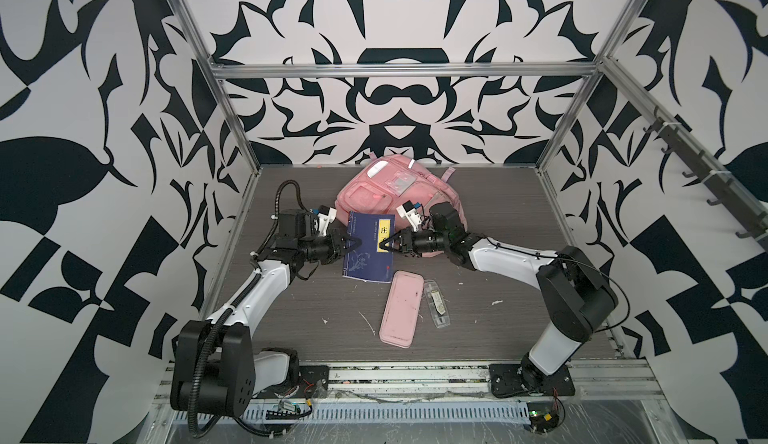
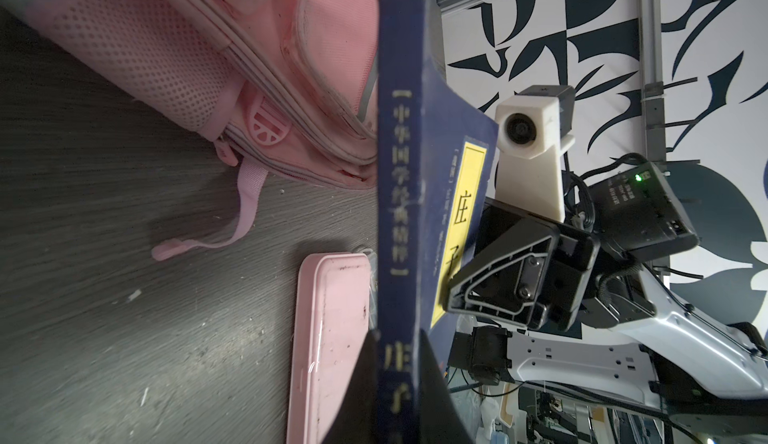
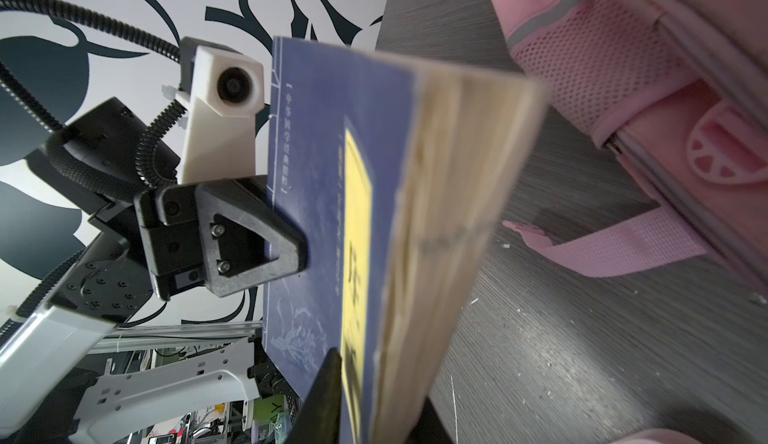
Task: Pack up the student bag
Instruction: 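Carry the upright book toward the backpack with the right gripper while the left releases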
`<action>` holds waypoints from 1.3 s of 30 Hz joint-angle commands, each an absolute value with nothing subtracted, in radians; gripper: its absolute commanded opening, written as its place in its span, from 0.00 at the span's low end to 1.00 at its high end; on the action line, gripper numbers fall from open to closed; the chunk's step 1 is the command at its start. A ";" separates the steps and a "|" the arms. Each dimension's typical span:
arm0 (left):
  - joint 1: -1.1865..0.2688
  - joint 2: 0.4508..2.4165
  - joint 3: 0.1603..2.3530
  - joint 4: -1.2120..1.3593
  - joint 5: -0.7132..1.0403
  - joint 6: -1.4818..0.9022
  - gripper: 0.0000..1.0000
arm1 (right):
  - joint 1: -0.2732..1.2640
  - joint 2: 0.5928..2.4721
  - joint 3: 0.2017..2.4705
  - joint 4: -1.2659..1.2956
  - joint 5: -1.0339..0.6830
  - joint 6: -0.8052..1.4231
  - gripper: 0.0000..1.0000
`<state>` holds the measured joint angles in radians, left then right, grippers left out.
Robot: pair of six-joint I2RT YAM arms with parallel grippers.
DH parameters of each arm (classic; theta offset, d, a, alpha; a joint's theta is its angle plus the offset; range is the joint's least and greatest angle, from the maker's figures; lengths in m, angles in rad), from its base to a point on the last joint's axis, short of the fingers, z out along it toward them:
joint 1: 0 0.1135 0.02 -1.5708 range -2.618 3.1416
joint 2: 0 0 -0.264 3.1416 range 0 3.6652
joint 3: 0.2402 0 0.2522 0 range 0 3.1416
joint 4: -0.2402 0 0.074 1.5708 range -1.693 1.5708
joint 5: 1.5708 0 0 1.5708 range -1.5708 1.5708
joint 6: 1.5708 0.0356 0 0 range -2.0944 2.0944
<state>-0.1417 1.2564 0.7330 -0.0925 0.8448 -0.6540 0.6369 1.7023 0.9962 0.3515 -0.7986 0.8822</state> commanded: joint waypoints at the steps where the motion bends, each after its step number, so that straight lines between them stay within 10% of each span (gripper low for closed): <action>1: -0.138 1.262 0.753 -0.091 0.819 -0.637 0.00 | 0.650 1.648 1.047 0.370 -0.809 0.858 0.21; 11: -0.138 1.266 0.754 -0.095 0.822 -0.639 0.05 | 0.657 1.642 1.051 0.371 -0.797 0.861 0.00; 19: -0.138 1.265 0.769 -0.129 0.798 -0.622 0.47 | 0.647 1.607 1.028 0.351 -0.753 0.853 0.00; 39: -0.245 1.366 1.001 -0.321 0.564 -0.474 0.55 | 0.298 1.362 0.934 0.128 -0.718 0.785 0.00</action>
